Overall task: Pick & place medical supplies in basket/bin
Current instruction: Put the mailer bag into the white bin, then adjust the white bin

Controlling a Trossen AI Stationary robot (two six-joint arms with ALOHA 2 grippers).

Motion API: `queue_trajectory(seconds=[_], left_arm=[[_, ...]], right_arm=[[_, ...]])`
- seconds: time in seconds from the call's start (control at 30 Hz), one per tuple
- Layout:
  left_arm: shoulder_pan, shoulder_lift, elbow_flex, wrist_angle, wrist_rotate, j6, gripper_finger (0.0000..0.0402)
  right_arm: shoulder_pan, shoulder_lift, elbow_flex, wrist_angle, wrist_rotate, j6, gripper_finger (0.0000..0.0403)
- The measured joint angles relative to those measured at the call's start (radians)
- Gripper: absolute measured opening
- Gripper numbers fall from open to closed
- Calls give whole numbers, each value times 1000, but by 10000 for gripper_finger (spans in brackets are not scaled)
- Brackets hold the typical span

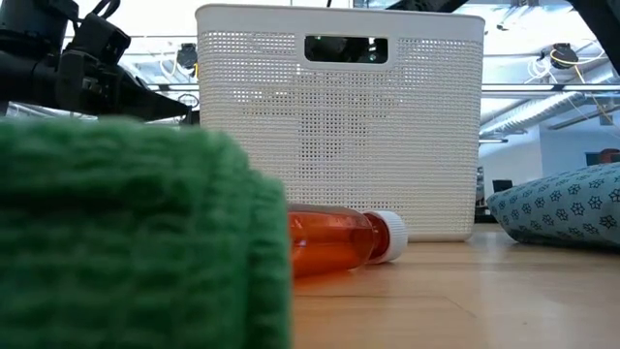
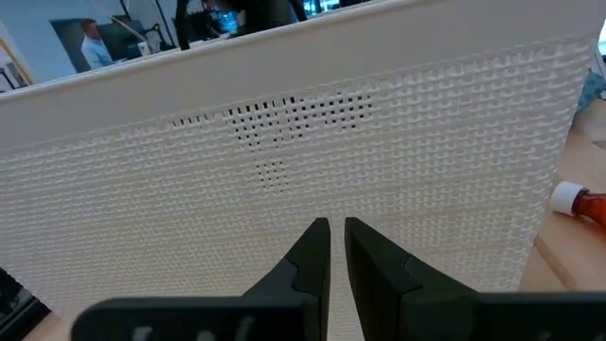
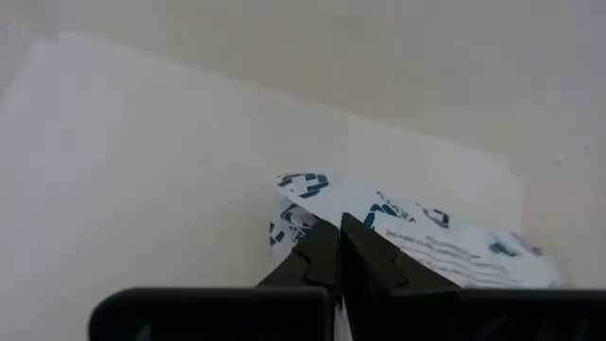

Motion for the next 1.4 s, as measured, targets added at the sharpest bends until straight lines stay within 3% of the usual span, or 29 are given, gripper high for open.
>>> queue_trajectory(seconds=[0.27,0.47,0.67,0.8,0.97,1.07,1.13,1.2,1.23,1.4], left_arm=[[0,0,0,-8,0,-8,42],[0,0,0,-8,1,-14,42],[0,0,0,-9,2,-22,42],[0,0,0,-9,1,-35,42],[0,0,0,-19,1,-37,42],[0,0,0,-32,1,-41,42],[0,0,0,-39,1,-46,42],[0,0,0,-39,1,-58,42],[0,0,0,-39,1,-64,42],[0,0,0,-39,2,-89,42]], right_arm=[[5,-9,-11,25,-13,26,14],[30,-31,-10,41,-5,26,103],[65,-52,-10,41,198,27,205],[95,-113,-11,27,390,-29,231],[145,-296,-11,25,404,-27,201],[180,-415,-9,-29,405,26,143],[197,-485,-9,-110,423,45,82],[212,-546,-27,-175,480,66,25],[220,-577,-48,-194,520,79,14],[264,-718,-156,-260,743,194,3]])
